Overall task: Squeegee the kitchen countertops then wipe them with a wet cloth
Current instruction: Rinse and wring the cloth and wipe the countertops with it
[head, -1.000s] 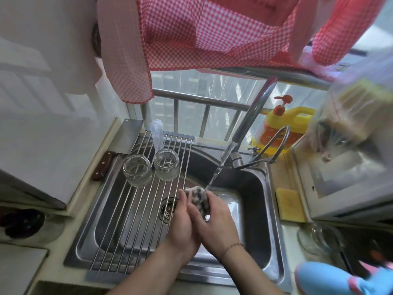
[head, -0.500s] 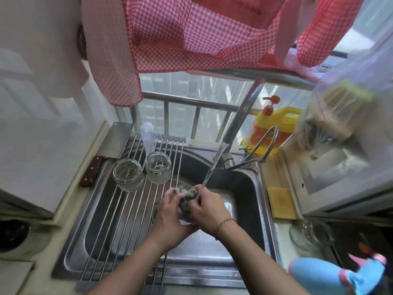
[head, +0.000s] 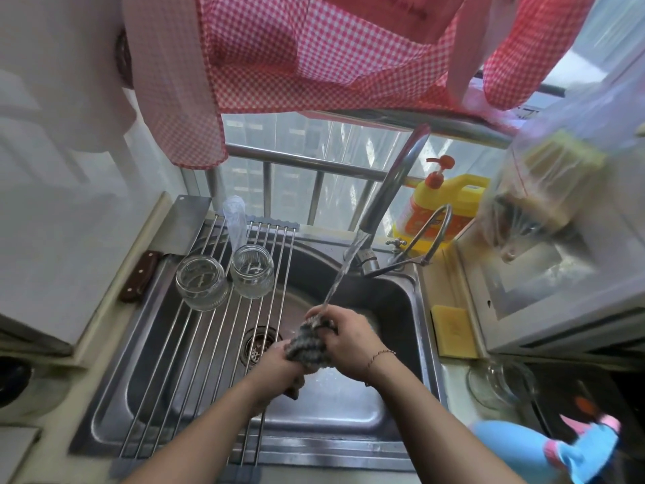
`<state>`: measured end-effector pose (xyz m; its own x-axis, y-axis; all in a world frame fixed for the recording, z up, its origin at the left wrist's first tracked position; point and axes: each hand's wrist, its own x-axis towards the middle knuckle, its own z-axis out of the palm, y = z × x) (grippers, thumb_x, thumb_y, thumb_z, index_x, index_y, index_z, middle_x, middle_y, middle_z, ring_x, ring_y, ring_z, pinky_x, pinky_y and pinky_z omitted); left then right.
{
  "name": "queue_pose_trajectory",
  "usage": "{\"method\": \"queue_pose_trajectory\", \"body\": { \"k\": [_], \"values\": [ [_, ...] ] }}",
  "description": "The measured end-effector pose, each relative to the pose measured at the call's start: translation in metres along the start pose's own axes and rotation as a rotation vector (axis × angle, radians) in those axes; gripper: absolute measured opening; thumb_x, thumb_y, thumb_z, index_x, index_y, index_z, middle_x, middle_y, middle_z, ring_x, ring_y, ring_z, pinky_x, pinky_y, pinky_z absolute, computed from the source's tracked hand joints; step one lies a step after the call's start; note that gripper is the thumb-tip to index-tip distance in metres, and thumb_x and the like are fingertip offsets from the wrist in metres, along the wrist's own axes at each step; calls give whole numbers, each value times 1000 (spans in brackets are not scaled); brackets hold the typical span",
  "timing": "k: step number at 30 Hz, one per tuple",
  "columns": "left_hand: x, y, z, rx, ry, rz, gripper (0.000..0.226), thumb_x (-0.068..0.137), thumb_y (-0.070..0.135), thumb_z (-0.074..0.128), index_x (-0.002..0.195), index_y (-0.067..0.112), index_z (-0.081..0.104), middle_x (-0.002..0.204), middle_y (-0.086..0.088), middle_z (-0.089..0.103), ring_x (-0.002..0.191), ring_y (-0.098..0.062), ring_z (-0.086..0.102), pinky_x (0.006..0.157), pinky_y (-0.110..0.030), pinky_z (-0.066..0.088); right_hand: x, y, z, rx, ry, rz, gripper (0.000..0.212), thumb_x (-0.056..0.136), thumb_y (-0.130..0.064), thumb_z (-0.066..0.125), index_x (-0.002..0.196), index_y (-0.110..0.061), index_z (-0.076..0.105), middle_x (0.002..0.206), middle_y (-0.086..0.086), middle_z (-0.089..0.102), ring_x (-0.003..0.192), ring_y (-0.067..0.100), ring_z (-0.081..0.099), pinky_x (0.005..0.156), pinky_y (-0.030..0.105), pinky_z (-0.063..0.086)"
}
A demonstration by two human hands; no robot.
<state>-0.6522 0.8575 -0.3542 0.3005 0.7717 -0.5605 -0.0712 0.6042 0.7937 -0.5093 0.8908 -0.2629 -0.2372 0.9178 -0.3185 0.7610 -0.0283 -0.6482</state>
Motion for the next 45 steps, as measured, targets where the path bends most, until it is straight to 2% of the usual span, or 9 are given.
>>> {"method": "queue_pose_trajectory", "body": {
  "k": [4,6,9,13,17,24,36,41,45],
  "values": [
    [-6,13,1,-776,-204,-141,41,83,22,58,113,-6,62,102,-23,61,89,-33,60,77,-44,55,-1,5,6,6,199,9,31,88,-20,63,118,-27,63,108,-3,71,102,16,64,92,31,51],
    [-4,19,8,-1017,-167,-159,47,92,38,51,102,-5,67,102,-25,65,89,-35,66,77,-42,57,-14,9,21,-135,57,-94,46,86,-26,61,130,-34,52,125,-9,64,124,15,52,108,37,39],
    [5,28,23,-975,-2,-180,29,84,28,63,87,0,65,79,-15,67,67,-25,68,63,-30,58,-31,22,31,-111,-160,-211,53,88,-27,62,137,-39,47,147,-19,42,142,3,17,119,36,8],
    [13,33,30,-1119,105,-157,17,76,3,62,91,-2,55,76,-18,61,68,-25,61,63,-32,58,-1,63,-13,280,314,123,20,86,-15,70,104,-23,71,105,-7,70,102,6,62,95,27,49],
    [12,34,32,-1216,116,-140,8,78,0,59,85,-2,54,76,-21,62,67,-30,63,75,-40,58,47,89,-63,695,534,455,7,94,-24,61,99,-21,64,97,6,69,87,20,65,79,40,54],
    [12,37,36,-1316,187,-164,14,79,8,63,87,1,54,74,-16,59,67,-25,57,66,-31,52,70,97,-87,552,599,568,26,102,-23,44,82,-19,60,92,6,71,75,19,68,65,32,53],
    [37,56,41,-1279,87,-142,11,88,12,60,84,3,56,79,-16,57,74,-26,57,68,-40,58,89,88,-109,613,518,449,30,104,-25,40,84,-11,57,81,7,65,76,22,66,79,45,54],
    [41,43,37,-1192,80,-158,17,91,0,51,94,16,53,86,-13,53,71,-19,54,50,-20,48,62,106,-77,613,506,372,11,96,-17,56,105,-17,62,87,7,68,60,12,64,50,20,49],
    [31,24,29,-902,-27,-348,18,84,26,60,83,9,53,75,-5,52,60,-9,47,36,-11,28,14,108,-9,301,427,141,18,88,-11,67,87,-29,65,88,2,71,72,6,64,65,8,46]
  ]
}}
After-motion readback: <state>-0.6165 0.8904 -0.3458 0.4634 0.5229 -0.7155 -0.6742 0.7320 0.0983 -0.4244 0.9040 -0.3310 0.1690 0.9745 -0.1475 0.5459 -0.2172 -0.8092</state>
